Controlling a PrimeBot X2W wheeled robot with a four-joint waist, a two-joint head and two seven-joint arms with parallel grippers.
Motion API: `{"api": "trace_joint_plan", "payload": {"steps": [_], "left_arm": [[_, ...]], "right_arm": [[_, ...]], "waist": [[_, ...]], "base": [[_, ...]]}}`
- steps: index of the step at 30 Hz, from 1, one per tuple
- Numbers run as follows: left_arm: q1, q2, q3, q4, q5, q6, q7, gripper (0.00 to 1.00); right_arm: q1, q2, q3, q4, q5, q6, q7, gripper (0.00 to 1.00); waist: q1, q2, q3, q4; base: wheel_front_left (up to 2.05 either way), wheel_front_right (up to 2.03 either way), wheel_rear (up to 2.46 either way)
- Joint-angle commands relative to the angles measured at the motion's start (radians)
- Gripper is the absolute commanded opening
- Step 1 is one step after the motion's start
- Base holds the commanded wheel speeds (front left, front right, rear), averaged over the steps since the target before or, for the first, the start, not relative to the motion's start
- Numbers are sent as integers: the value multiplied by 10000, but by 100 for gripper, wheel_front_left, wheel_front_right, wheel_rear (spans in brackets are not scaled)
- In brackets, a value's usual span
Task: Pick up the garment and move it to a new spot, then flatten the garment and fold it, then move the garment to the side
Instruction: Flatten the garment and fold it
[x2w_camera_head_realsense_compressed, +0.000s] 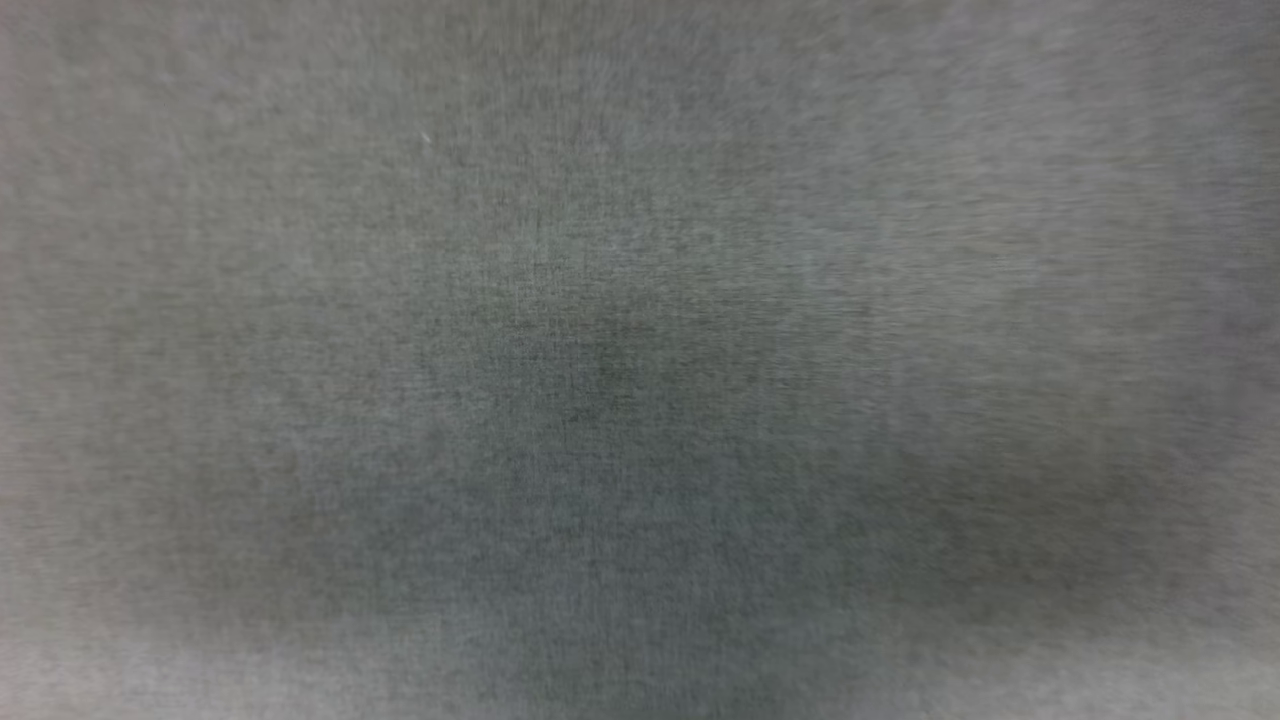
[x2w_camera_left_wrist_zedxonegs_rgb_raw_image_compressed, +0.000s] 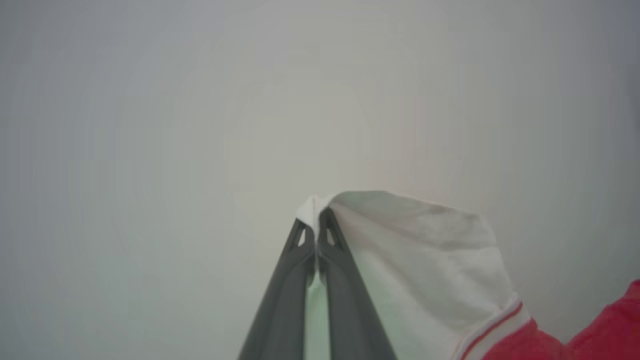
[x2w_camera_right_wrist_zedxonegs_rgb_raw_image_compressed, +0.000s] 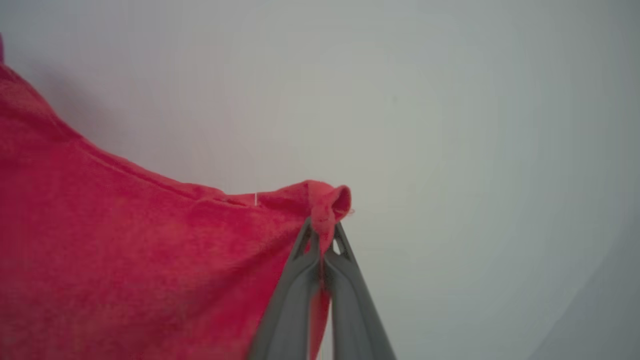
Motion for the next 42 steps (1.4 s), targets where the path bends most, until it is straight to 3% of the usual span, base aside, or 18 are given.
{"api": "trace_joint_plan", "payload": {"steps": [1,10,14,19,24,28,29,30,31,37,42], "left_arm": [[571,75,181,-172,119,114,13,0],[2774,31,1158,-880,233,-72,1,0],[3857,-150,1286,-600,55,-225,0,0],[5327,-314,974,-101,-227,-379,98,0],[7052,-543,337,-262,-913,-433,887,0],[8470,-286,-158,-959,-1545,-431,1525,0],[8470,-286,-158,-959,-1545,-431,1525,0],[9126,-102,-333,-1418,-1914,-432,1826,0],[9126,-102,-333,-1418,-1914,-432,1826,0],[11358,923,-705,-2879,-2510,-388,2670,0],[13674,1996,-744,-4980,-2983,486,3326,0]], "right_arm": [[239,113,-220,-32,-395,-10,-13,0],[1373,609,-451,399,-945,-10,-13,0],[1912,753,-202,663,-69,-10,-15,0],[2933,530,854,781,1120,-10,80,0],[4395,170,1864,158,3368,-10,1158,0],[5709,-803,2460,-1057,5029,-10,2263,0],[5709,-803,2460,-1057,5029,-10,2263,0],[6418,-1346,2648,-1667,5655,-10,2773,0],[6418,-1346,2648,-1667,5655,-10,2773,0],[8654,-2755,2880,-3443,6995,-10,3887,0],[10747,-3724,2867,-4867,7782,-10,4604,0]], "waist": [[0,0,1767,707],[0,0,1549,1076],[0,0,874,1170],[0,0,-283,1278],[0,0,-1604,1408],[0,0,-2578,1451],[0,0,-2578,1451],[0,0,-3028,1443],[0,0,-3028,1443],[0,0,-4172,1266],[0,0,-4872,1139]], "base": [[0,0,0],[0,0,0],[0,0,0],[0,0,0],[0,0,0],[0,0,0],[0,0,0],[0,0,0],[0,0,0],[0,0,0],[0,0,0]]}}
